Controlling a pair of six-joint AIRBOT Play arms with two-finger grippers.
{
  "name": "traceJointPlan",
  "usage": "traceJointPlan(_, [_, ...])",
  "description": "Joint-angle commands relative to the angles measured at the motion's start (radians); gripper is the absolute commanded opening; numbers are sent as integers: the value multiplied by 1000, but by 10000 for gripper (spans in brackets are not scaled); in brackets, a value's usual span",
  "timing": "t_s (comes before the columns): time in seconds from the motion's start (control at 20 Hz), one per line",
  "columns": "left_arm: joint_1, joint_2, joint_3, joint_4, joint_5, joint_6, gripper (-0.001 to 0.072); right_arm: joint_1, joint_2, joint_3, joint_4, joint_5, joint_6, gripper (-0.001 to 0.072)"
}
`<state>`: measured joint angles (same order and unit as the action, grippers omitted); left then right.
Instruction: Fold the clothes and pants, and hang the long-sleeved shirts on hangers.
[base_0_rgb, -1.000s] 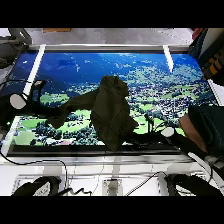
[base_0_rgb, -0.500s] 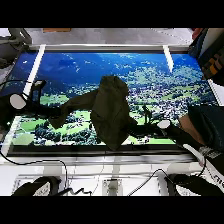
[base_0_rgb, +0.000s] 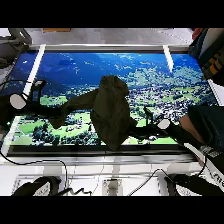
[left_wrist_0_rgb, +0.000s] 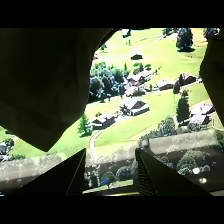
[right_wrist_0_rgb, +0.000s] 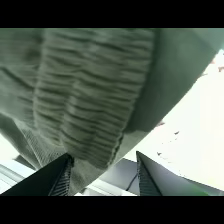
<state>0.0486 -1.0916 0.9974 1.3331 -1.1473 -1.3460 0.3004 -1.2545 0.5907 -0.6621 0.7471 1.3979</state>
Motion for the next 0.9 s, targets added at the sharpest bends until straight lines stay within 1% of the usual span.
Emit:
traceJointPlan(0.0, [1,0,0,0,0,0,364,-39,0,0,41,-31,27,456])
traceJointPlan(0.1, [1,0,0,0,0,0,364,-38,-5,1,124,-58,18,455])
traceJointPlan(0.2, [1,-2,-1,0,0,0,364,-38,-32,1,179,-35,-25,455])
traceJointPlan(0.3, [1,-2,-1,-2,-1,0,364,-38,-74,1,212,-10,-35,452])
traceJointPlan(0.35, [1,-2,-1,-4,-1,0,363,-38,-89,1,246,5,-76,449])
traceJointPlan(0.4, [1,-2,-1,-4,0,0,363,-38,-94,1,282,14,-122,412])
traceJointPlan(0.5, [1,-2,-1,-3,0,0,364,-38,-94,16,326,31,-230,204])
traceJointPlan(0.55, [1,-2,-1,-3,0,0,364,-38,-94,32,325,42,-264,127])
traceJointPlan(0.6, [1,-2,-1,-3,0,0,363,-38,-93,52,322,57,-294,35])
traceJointPlan(0.7, [3,-2,-2,7,0,0,363,-39,-90,101,289,90,-322,24])
traceJointPlan(0.75, [8,-2,-2,38,-2,0,358,-39,-89,130,256,105,-322,24])
traceJointPlan(0.8, [22,-2,-8,71,-5,-18,333,-39,-85,158,223,118,-319,24])
traceJointPlan(0.85, [45,-2,-21,97,-10,-50,253,-39,-82,182,203,134,-319,23])
